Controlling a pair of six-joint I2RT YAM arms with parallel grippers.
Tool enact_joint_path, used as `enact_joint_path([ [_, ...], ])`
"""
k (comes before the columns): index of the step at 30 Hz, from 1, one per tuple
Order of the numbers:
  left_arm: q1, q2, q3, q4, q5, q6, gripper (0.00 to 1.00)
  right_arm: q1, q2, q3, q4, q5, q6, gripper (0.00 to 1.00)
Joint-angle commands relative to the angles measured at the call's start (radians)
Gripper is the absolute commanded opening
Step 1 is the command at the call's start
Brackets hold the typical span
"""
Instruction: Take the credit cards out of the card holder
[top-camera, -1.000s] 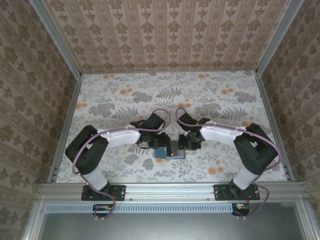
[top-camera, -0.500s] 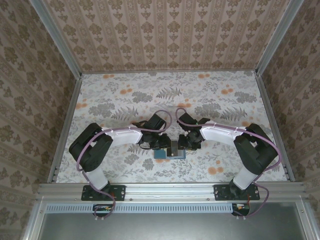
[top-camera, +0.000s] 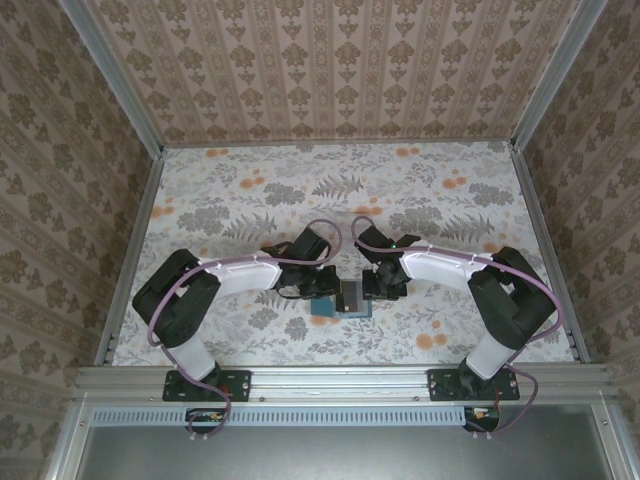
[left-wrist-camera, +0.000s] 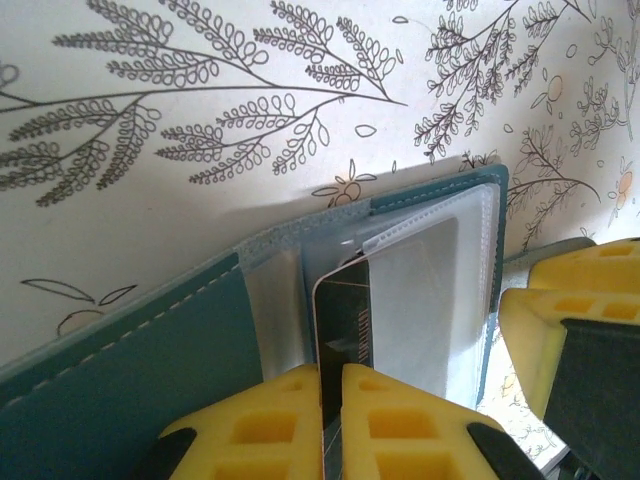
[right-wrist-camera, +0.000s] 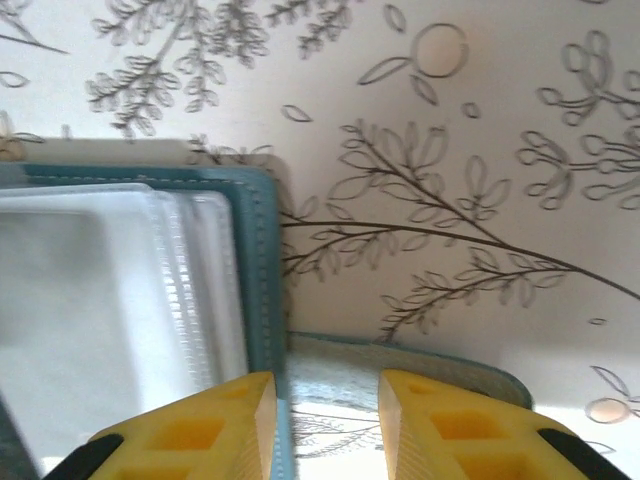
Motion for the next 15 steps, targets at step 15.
enact_joint_path([
  [15, 0.009, -0.022, -0.039, -0.030, -0.027, 0.011, 0.07, -0.006, -0.080, -0.027, 0.178, -0.216, 0.058, 0.32],
])
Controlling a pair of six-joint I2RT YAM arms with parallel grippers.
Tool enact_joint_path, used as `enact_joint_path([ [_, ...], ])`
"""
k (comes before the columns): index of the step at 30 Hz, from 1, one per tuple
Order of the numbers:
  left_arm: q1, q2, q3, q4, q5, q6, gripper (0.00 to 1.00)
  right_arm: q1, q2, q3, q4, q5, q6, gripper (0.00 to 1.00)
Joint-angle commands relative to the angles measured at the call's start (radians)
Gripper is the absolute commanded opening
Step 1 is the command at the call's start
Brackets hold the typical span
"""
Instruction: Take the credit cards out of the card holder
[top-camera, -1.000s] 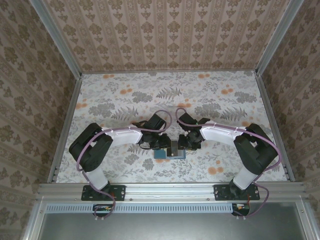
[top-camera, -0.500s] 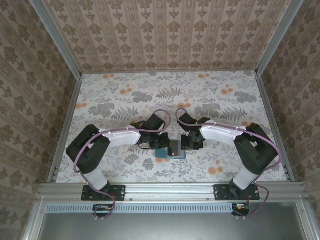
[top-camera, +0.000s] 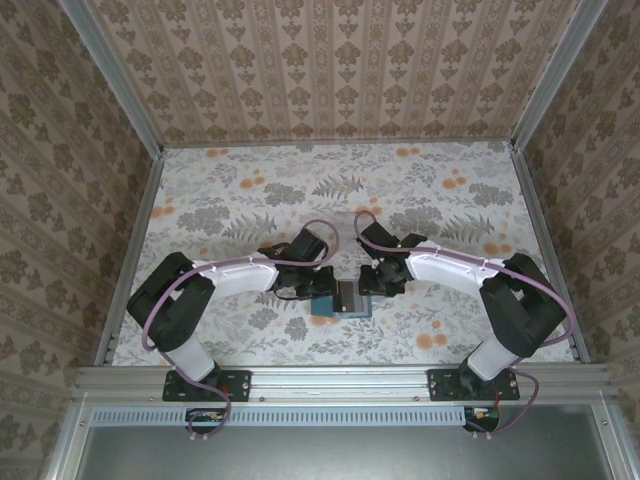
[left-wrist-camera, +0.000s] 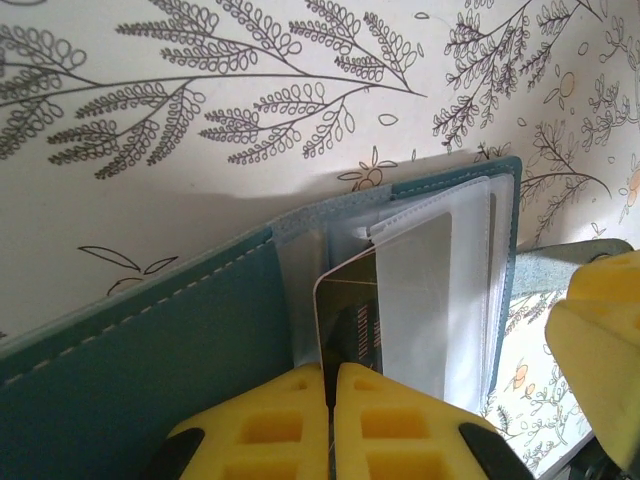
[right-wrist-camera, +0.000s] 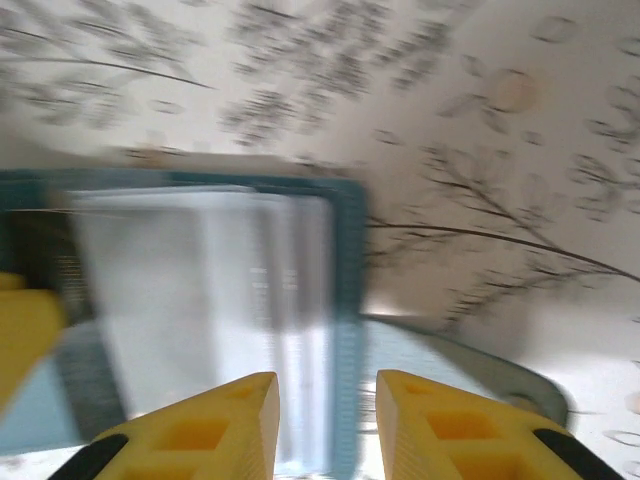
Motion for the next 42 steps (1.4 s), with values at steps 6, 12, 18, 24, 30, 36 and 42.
enact_joint_path([
  [6, 0.008, 0.016, -0.018, 0.008, 0.006, 0.004, 0.07, -0.005, 0.046, -0.027, 0.145, -0.191, 0.051, 0.31],
  [12, 0.010, 0.010, -0.027, 0.010, 0.002, 0.001, 0.06, -0.008, 0.090, -0.034, 0.122, -0.168, 0.045, 0.31],
  [18, 0.022, -0.025, -0.052, 0.011, -0.004, 0.006, 0.05, -0.010, 0.092, -0.018, 0.023, -0.057, 0.017, 0.31],
  [24, 0.044, -0.087, -0.077, 0.017, -0.008, 0.032, 0.04, -0.018, 0.068, -0.014, 0.017, -0.036, 0.007, 0.31],
  [30, 0.063, -0.139, -0.105, 0.029, -0.004, 0.055, 0.01, -0.018, 0.043, -0.014, 0.027, -0.063, 0.006, 0.31],
  [36, 0.076, -0.184, -0.133, 0.060, 0.005, 0.068, 0.00, -0.018, 0.018, -0.017, 0.044, -0.083, 0.000, 0.31],
  [42, 0.071, -0.147, -0.030, -0.152, -0.041, 0.121, 0.00, -0.018, 0.022, -0.012, 0.037, -0.087, 0.000, 0.31],
])
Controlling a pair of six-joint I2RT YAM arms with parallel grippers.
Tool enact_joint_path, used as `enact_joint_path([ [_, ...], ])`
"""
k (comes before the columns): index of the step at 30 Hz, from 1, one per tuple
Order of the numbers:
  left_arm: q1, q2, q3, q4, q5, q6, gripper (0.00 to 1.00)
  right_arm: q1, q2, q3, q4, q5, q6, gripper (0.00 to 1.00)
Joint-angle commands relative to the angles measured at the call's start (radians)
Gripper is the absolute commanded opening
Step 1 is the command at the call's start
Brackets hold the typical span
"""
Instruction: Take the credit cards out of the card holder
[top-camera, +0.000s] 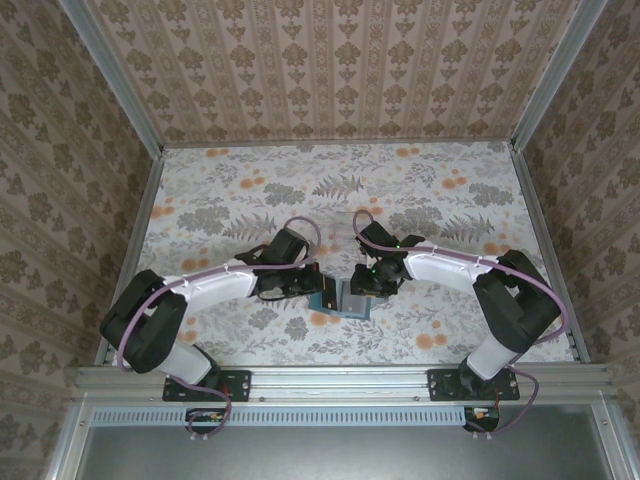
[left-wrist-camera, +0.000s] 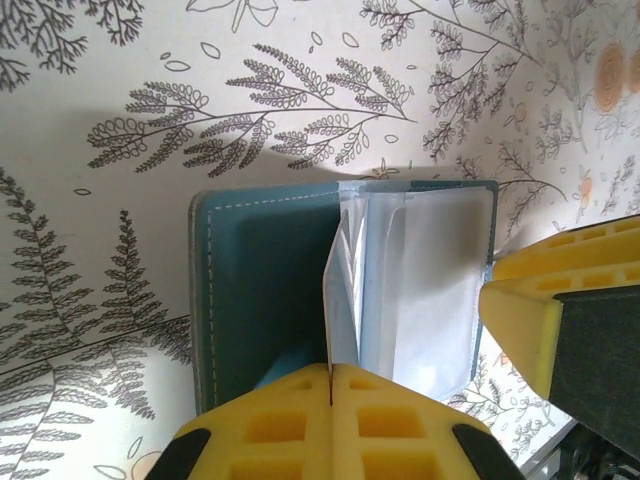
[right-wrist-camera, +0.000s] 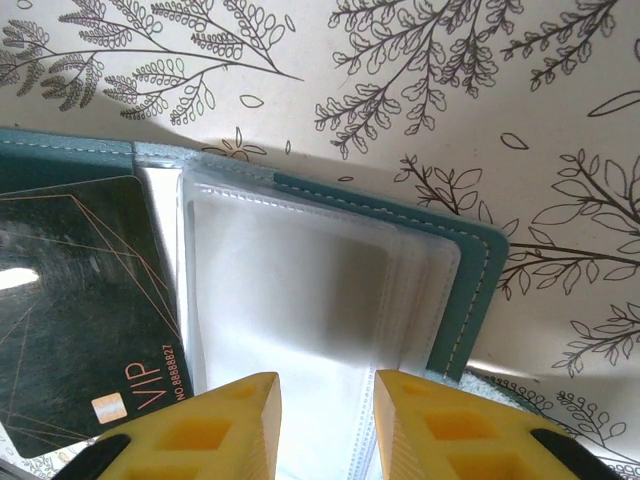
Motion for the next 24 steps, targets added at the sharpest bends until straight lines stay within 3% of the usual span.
enact_joint_path([
  [1, -0.004, 0.033, 0.087, -0.186, -0.052, 0.071, 0.00, -0.005, -0.012, 0.003, -0.036, 0.008, -0.010, 0.31],
  [8, -0.047, 0.129, 0.196, -0.292, -0.058, 0.106, 0.02, -0.005, -0.008, 0.000, -0.031, 0.001, -0.007, 0.31],
  [17, -0.094, 0.177, 0.256, -0.283, -0.046, 0.087, 0.16, -0.005, -0.002, -0.014, -0.021, -0.004, -0.004, 0.31],
  [24, -0.121, 0.176, 0.250, -0.253, -0.028, 0.059, 0.14, -0.005, 0.008, -0.015, -0.016, -0.006, -0.004, 0.31],
])
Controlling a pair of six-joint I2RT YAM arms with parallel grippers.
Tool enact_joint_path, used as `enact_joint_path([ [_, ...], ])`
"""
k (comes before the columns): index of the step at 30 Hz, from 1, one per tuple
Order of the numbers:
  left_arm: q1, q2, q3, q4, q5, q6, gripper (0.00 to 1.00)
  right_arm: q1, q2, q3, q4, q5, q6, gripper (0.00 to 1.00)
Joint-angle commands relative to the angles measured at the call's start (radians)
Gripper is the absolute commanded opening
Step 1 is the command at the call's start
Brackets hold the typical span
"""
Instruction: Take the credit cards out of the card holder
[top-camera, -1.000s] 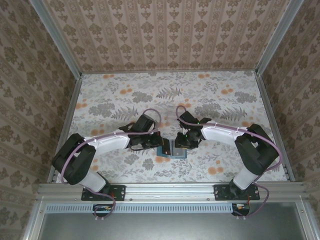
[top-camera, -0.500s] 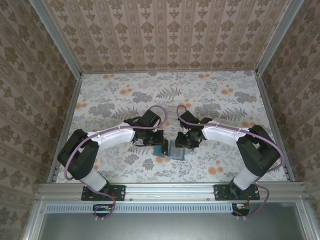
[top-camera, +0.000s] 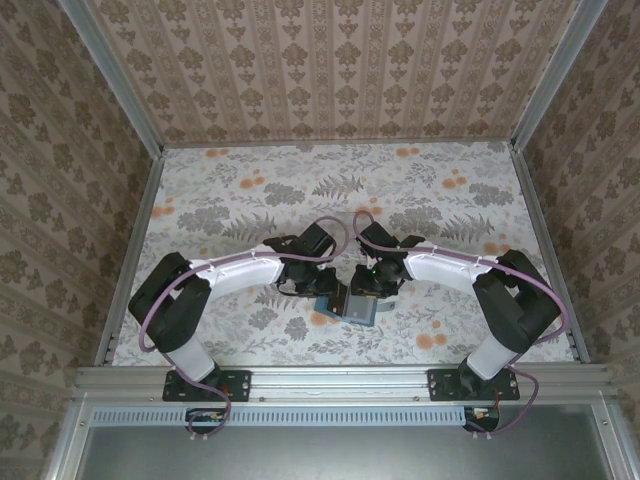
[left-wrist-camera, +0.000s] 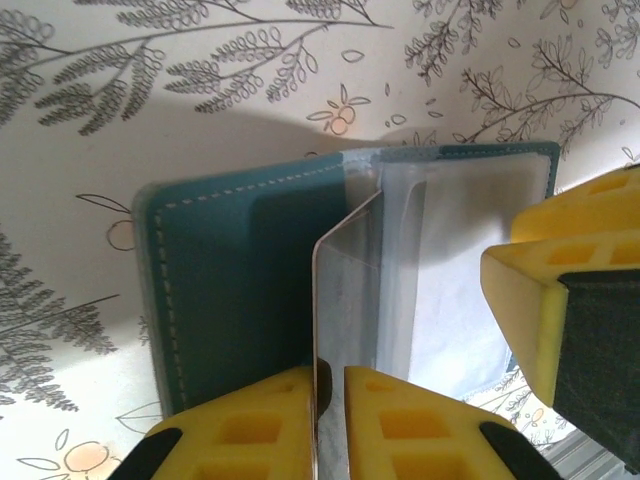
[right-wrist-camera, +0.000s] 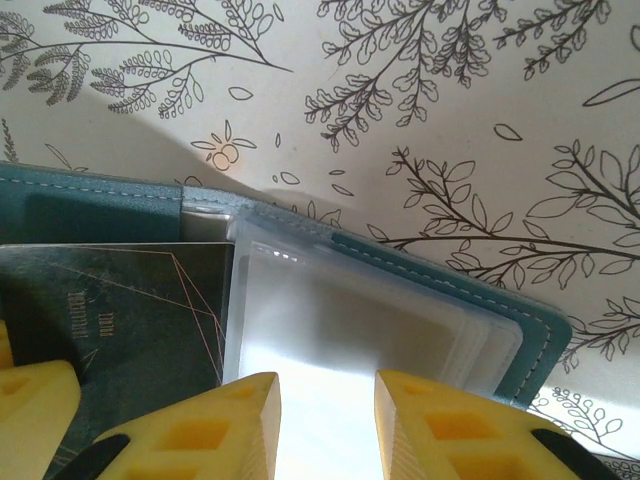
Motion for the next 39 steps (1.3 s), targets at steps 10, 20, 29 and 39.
enact_joint_path([
  [10, -0.016, -0.028, 0.025, -0.040, -0.034, -0.026, 0.03, -0.005, -0.022, -0.003, -0.037, 0.025, -0.011, 0.31],
  [20, -0.005, -0.091, 0.080, -0.122, -0.092, 0.057, 0.02, -0.016, -0.094, 0.014, -0.110, 0.063, -0.029, 0.31],
  [29, 0.036, -0.089, 0.185, -0.210, -0.078, 0.323, 0.00, -0.041, -0.122, 0.022, -0.146, 0.079, -0.053, 0.31],
  [39, 0.053, 0.002, 0.418, -0.415, -0.168, 0.908, 0.00, -0.096, -0.175, 0.026, -0.208, 0.106, -0.091, 0.31],
])
